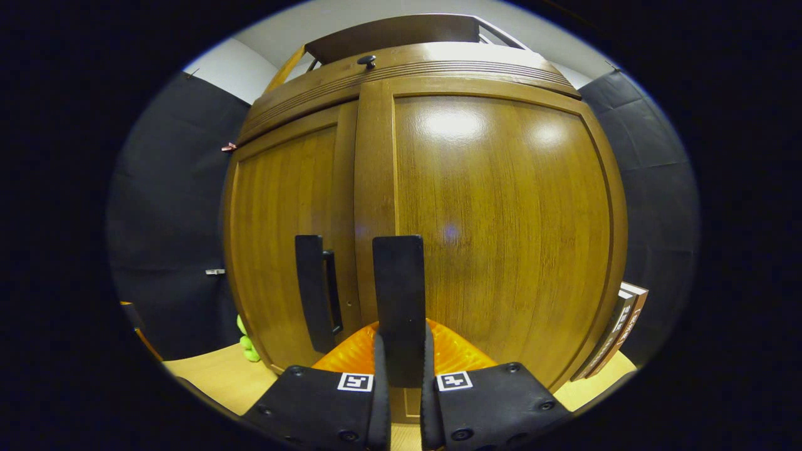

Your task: Open the right door of the double-door shoe cabinet with the right hand, and open the left door with the left hand.

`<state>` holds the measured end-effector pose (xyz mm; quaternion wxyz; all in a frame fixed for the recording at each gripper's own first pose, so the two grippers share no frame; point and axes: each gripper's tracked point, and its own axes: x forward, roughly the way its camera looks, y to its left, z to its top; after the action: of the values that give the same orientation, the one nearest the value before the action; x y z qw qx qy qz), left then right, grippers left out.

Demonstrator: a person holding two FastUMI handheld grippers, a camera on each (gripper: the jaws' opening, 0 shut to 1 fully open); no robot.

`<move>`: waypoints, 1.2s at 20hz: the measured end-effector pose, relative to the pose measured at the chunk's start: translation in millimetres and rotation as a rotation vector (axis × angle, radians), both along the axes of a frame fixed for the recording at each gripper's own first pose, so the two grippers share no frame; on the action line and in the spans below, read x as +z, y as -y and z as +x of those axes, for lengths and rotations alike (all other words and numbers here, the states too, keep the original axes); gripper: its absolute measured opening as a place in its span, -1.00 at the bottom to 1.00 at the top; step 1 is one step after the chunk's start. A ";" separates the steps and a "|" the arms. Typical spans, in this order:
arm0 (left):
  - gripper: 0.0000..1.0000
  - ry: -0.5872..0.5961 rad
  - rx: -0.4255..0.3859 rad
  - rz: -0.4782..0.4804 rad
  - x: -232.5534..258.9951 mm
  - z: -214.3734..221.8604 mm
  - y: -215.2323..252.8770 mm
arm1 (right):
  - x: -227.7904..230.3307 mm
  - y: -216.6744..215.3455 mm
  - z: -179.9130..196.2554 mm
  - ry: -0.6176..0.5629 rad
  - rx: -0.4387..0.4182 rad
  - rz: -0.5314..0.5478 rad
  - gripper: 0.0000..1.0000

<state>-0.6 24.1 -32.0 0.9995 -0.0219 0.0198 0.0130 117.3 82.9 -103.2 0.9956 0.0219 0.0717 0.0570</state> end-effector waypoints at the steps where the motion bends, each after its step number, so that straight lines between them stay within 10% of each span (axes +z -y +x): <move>1: 0.89 0.001 -0.003 -0.005 -0.1 -1.9 2.3 | 2.2 1.2 -9.9 0.000 0.015 0.009 -0.55; 24: 0.89 -0.004 -0.016 0.016 -6.2 -8.6 55.9 | 42.2 95.5 -160.2 0.038 0.043 -0.015 -0.57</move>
<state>-9.2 -31.8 -38.2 0.9997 -0.0136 0.0218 0.0052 -42.9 -12.6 -61.0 0.9954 0.0117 0.0538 0.0782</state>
